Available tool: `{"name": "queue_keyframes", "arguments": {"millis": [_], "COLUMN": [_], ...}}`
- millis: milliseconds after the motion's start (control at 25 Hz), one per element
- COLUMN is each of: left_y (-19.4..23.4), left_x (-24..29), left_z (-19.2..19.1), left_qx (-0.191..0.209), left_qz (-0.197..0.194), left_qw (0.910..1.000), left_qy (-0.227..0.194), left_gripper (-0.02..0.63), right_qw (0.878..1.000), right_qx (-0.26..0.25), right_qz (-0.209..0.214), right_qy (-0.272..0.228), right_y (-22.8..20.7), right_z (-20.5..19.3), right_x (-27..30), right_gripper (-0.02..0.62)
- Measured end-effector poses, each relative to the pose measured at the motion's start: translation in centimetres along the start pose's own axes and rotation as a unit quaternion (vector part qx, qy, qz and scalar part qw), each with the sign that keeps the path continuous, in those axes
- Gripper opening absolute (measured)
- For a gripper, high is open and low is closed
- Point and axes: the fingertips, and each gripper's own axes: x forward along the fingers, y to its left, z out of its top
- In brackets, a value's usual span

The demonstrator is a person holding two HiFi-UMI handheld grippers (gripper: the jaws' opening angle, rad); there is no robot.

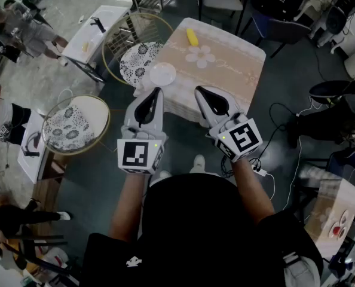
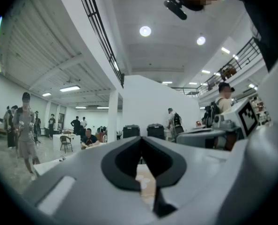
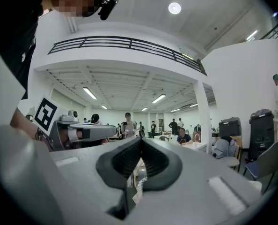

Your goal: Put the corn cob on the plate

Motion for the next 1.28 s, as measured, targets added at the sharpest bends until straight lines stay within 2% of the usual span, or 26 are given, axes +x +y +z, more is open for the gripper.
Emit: {"name": "queue_keyframes", "arguments": {"millis": [600, 1040, 1280], "left_y": [-1.5, -2.5, -3.3], "left_x": [0.9, 1.8, 2.4], "left_z": [-0.5, -0.9, -1.2], "left_qx": [0.003, 0.002, 0.007], "left_qz": [0.006, 0.043, 0.064], "left_qw": [1.0, 0.999, 0.9976], "left_qy": [0.007, 0.016, 0.024], "left_gripper": [0.009, 0.009, 0.009], "right_qw": [1.0, 1.0, 0.999], "right_qx": [-0.008, 0.004, 0.006], "right_qz": [0.012, 0.026, 0.048], "right_qy": [0.001, 0.009, -0.005], "right_y": [-1.2, -4.2, -5.5], "right_z": [-0.8, -1.7, -1.7], "right_x": [-0.8, -2.2, -2.8], "right_gripper": [0.002, 0.002, 0.002]}}
